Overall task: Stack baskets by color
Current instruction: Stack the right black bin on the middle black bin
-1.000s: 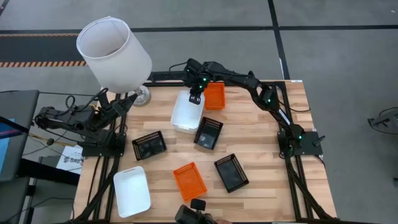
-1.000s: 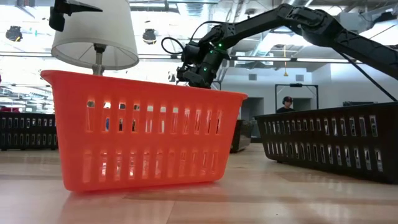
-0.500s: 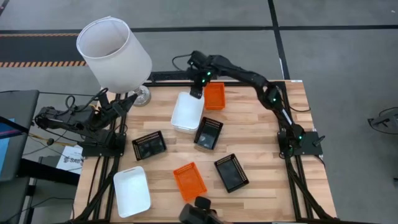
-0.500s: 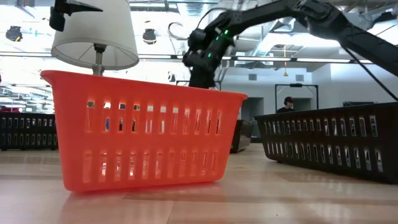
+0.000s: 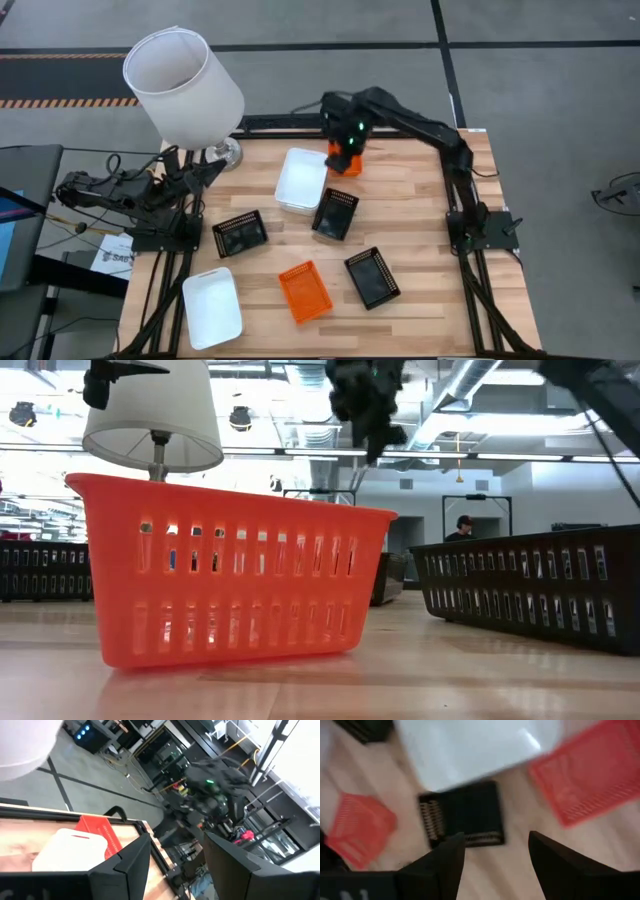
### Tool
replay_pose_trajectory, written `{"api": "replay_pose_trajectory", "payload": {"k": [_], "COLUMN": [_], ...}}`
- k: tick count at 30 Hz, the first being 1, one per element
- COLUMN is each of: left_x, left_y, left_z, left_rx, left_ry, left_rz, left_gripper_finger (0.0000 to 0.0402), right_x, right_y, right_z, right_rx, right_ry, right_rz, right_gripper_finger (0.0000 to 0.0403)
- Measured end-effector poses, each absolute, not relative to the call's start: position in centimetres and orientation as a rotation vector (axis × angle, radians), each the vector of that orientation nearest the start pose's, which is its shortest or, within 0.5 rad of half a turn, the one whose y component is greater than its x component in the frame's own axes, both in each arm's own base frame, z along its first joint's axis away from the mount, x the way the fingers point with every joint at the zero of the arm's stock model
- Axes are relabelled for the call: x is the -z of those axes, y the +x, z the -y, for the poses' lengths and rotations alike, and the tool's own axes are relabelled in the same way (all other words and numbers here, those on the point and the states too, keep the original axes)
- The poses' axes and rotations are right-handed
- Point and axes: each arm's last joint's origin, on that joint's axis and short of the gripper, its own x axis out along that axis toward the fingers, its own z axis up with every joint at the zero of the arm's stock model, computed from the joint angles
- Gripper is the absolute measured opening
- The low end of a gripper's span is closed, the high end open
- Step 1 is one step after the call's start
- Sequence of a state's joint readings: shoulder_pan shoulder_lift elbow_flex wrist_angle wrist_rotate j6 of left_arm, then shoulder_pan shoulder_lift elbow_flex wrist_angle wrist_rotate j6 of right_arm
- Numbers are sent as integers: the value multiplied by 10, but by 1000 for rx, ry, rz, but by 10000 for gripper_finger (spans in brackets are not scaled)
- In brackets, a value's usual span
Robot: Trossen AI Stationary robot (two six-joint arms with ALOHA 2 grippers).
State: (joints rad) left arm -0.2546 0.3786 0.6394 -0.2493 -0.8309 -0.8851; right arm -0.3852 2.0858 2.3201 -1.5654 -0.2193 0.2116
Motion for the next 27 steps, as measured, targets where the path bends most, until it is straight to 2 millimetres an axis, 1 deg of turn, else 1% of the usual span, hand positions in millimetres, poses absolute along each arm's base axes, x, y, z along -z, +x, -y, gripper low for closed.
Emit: {"api": "replay_pose_trajectory", "payload": {"k": [3, 4, 5, 8, 11, 13, 15, 18, 21, 24, 27], "left_x": [-323, -323, -323, -323, -322, -322, -322, -322, -321, -321, -320], "left_y": [86, 86, 86, 86, 86, 86, 86, 86, 86, 86, 86], "left_z": [1, 1, 1, 1, 1, 1, 1, 1, 1, 1, 1], "left_rx": [-518, -515, -515, -515, -516, -517, -518, -522, -530, -532, -534], "left_ry": [-863, -862, -860, -859, -858, -857, -856, -853, -848, -845, -843], "left_rz": [253, 250, 247, 246, 245, 244, 243, 239, 236, 232, 230], "left_gripper_finger": [171, 171, 171, 171, 171, 171, 171, 171, 171, 171, 171], "right_x": [-370, -372, -373, -363, -354, -341, -324, -298, -267, -239, -213], "right_y": [360, 355, 348, 334, 308, 293, 280, 264, 259, 259, 262], "right_z": [97, 81, 68, 30, -7, -30, -51, -74, -91, -101, -104], "right_rx": [255, 260, 285, 373, 454, 514, 575, 638, 646, 644, 665], "right_ry": [583, 581, 585, 641, 735, 794, 850, 953, 1045, 1092, 1087], "right_rz": [-1271, -1289, -1305, -1339, -1387, -1416, -1430, -1400, -1352, -1329, -1344], "right_gripper_finger": [237, 237, 237, 237, 237, 237, 237, 237, 237, 237, 237]}}
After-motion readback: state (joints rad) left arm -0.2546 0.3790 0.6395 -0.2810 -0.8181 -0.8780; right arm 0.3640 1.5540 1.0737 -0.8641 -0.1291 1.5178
